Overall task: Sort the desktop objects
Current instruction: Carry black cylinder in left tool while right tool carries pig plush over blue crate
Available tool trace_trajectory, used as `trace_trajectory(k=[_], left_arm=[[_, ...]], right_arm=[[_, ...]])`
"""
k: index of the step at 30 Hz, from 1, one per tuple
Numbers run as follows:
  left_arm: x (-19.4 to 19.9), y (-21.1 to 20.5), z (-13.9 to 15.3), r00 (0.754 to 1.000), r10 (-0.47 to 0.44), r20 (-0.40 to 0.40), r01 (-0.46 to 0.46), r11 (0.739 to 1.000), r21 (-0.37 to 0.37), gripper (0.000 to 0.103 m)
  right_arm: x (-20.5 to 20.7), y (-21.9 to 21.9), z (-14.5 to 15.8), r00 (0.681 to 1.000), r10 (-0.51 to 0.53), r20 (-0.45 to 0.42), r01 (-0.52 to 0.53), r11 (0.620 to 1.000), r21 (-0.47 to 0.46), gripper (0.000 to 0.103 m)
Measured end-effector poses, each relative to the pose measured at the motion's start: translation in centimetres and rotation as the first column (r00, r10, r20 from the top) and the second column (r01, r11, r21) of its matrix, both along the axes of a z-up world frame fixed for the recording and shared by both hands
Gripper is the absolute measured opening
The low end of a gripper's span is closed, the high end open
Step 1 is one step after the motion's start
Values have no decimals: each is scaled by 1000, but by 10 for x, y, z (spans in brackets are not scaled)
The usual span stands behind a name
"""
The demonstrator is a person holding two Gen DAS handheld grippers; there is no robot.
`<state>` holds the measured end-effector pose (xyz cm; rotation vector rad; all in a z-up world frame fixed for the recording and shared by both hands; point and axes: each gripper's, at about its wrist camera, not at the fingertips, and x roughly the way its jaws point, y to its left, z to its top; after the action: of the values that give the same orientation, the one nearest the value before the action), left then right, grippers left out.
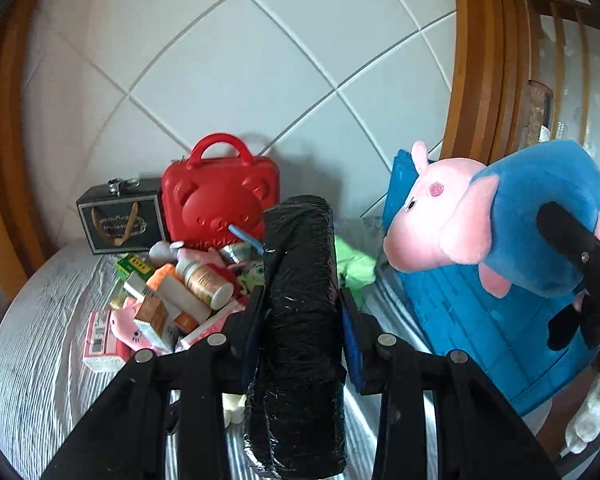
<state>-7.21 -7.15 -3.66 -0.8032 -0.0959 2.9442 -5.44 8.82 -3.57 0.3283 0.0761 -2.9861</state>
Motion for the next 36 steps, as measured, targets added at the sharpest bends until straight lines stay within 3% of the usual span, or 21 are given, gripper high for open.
trace_trajectory(k=[8,17,21,26,34,36], left_arm=[[-10,103,59,980,-145,-135,145,989,-6,34],[-27,231,86,950,-269,-161,271,963,-10,34],[-38,282,78,947,-300,-120,300,954,-18,34],[-53,335,51,943,-332,-1,332,943,-7,34],[-67,372,9,919,-349,183,350,936,31,34],[-69,372,3,922,-323,213,325,945,29,34]], right_arm=[[21,99,45,977,-182,-113,183,983,-7,67],[7,222,37,942,-330,-59,332,943,31,68],[-9,265,23,937,-348,12,347,935,70,68],[-28,305,4,933,-340,120,327,938,118,69],[-46,337,-23,907,-272,322,241,961,134,70],[-47,338,-27,900,-263,347,230,964,135,70]])
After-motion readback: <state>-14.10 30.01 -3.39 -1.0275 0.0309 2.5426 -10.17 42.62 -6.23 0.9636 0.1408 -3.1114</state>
